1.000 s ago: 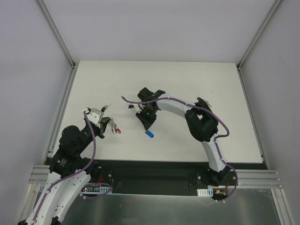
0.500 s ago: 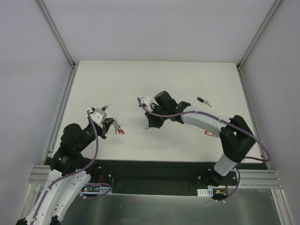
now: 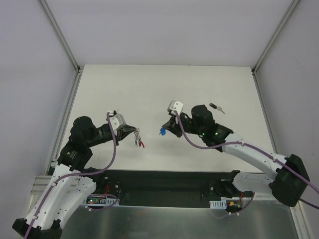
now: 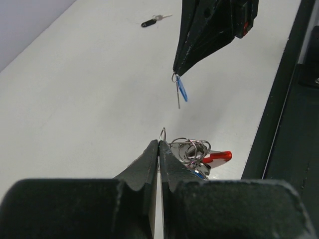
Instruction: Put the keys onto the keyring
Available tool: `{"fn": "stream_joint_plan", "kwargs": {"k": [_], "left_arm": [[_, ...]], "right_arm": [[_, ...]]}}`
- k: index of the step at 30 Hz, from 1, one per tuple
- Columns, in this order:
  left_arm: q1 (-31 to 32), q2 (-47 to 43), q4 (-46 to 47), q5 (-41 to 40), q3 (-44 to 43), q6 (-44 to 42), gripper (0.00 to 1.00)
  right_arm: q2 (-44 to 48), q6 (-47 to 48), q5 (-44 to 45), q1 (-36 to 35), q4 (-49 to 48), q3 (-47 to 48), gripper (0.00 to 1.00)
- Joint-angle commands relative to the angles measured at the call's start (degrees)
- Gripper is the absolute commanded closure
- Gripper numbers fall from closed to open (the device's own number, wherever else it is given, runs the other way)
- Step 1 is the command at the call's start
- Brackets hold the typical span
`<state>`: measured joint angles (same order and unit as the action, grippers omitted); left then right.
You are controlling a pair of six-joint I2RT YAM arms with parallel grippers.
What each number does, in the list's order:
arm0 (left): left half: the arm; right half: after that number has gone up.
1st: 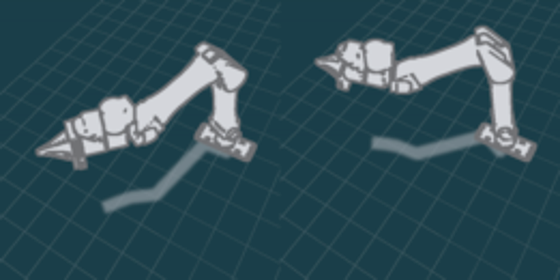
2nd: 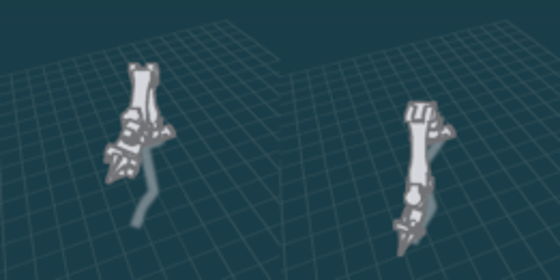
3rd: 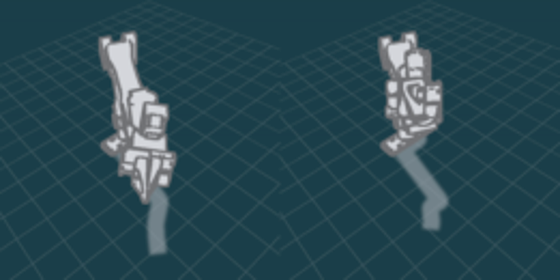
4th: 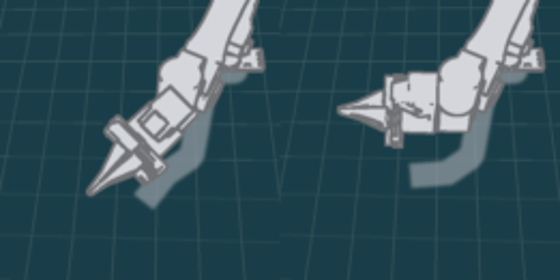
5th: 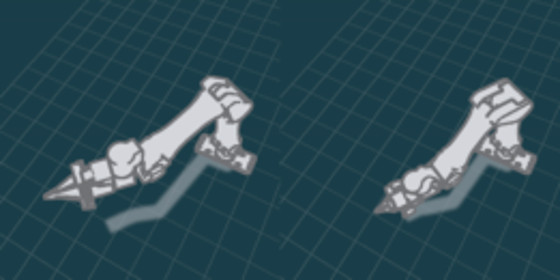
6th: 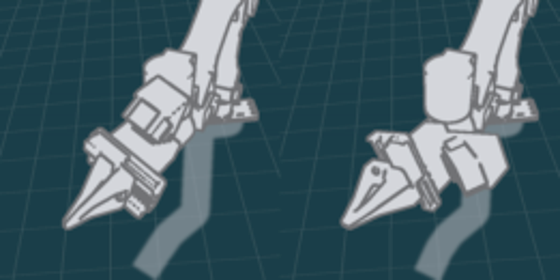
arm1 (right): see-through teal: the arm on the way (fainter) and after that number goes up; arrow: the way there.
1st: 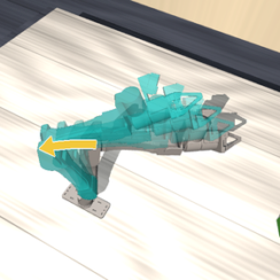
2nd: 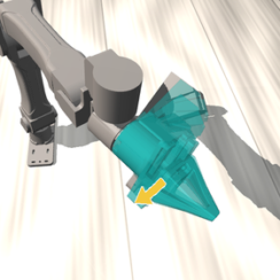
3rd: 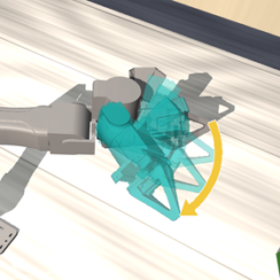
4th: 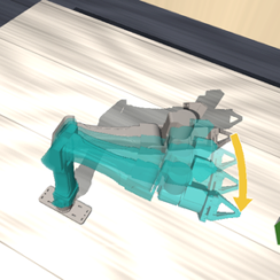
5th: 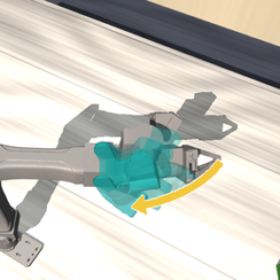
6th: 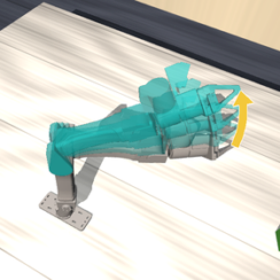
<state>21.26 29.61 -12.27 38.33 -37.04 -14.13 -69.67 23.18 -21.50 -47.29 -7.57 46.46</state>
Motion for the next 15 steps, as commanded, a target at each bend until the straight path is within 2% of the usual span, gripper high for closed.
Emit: {"fn": "stream_joint_plan", "kwargs": {"k": [1,8,11,15], "left_arm": [[-0.34,5.10,6.03,12.55,-8.48,-5.29,1.00],[2.21,15.64,8.23,17.22,-15.52,-6.96,1.00],[3.44,16.97,9.45,16.61,-15.79,-7.14,1.00],[3.62,14.61,11.12,12.05,-11.50,-5.56,1.00]], "right_arm": [[9.36,-0.15,1.63,-0.26,-5.17,-0.66,0.99],[20.09,1.17,5.50,-0.26,-3.15,-2.51,0.98],[20.89,0.11,7.07,-0.26,-1.92,-2.69,0.99],[17.73,-1.64,11.13,-0.26,5.88,-1.90,0.99]]}}
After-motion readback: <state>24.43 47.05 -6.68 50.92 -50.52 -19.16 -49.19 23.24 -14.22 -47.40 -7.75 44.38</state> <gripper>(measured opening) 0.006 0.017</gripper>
